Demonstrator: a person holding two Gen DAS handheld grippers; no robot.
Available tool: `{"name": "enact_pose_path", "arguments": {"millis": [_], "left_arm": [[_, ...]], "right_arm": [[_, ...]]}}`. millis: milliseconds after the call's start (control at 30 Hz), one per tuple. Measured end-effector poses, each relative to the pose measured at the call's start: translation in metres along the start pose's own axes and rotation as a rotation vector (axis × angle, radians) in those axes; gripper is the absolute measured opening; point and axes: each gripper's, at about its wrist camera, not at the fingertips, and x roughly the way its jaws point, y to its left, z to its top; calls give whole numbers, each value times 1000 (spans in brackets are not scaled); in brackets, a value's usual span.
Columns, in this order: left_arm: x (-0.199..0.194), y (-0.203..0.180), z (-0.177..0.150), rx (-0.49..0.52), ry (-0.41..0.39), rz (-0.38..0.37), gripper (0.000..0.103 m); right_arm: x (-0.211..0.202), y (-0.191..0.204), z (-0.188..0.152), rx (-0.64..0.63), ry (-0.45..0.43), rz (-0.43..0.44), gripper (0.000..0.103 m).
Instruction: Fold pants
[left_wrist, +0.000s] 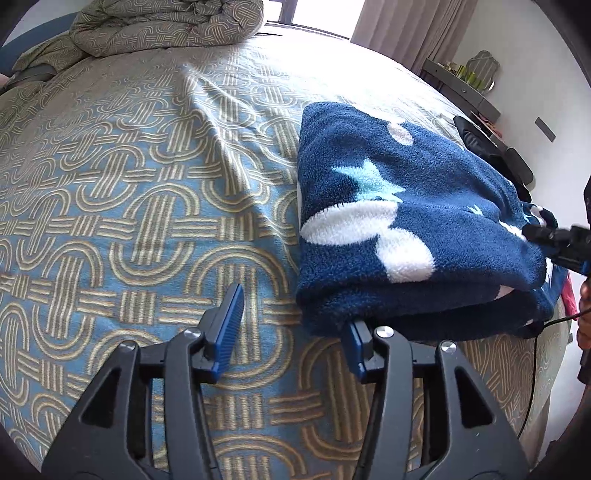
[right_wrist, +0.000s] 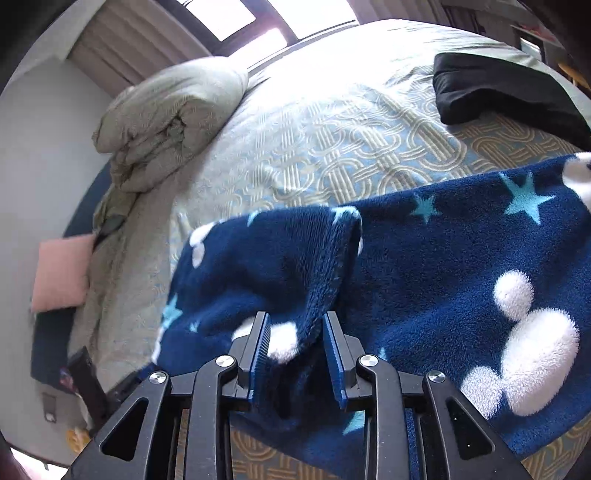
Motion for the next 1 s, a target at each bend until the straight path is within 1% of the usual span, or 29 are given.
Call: {"name": "enact_pose_path", "arguments": {"millis": [67,100,200,233,300,333,400,467,500,533,600,667,733,767,833,900,967,1000], "left_arm": [[-2,2,-4,-4,12,-12,54],[-5,2,-5,2,18,-11,54],[-18,3,-12,23,33,1,54],[-24,2,-12,19,35,-4,53],[-42,-6,-10,42,2,-34,53],[-51,-14,-9,72,-27,-37,53],[-64,-35,-4,152,-72,-36,54],[-68,-56,2,211,-91,-51,59],[-67,-65,6,228,-96,-60,63],[-65,-74,9,240,-99,-66,64],[-58,-91,21,249,-82,-48,66],[-53,-104,30,224,-62,-34,72],[-53,-118,36,205,-44,-65,87],[-56,-124,34,206,-45,-78,89],[-59,-139,32,224,-47,-76,97],[-58,-151,31,253,-31,-55,99],[-53,-158,31,272,4,-34,99],[-53,-159,30,272,-3,-31,99]], "right_arm": [[20,4,-8,-72,60,-139,36],[24,0,-12,-66,63,-165,37],[9,-20,-16,55,17,-63,39],[0,-26,-17,76,-1,-55,39],[-19,-37,-19,86,-45,-100,40],[-30,-43,-22,88,-66,-128,41],[-47,-56,-27,108,-93,-154,43],[-61,-72,-35,143,-120,-178,44],[-68,-79,-39,162,-135,-190,45],[-74,-85,-41,180,-148,-198,45],[-85,-98,-48,216,-177,-198,45],[-98,-111,-56,254,-211,-189,45],[-111,-127,-65,296,-241,-194,45],[-115,-135,-70,320,-252,-201,46],[-125,-154,-80,375,-280,-210,46],[-133,-168,-88,423,-308,-212,46],[-138,-181,-94,462,-327,-203,47],[-139,-187,-96,478,-332,-196,47]]}}
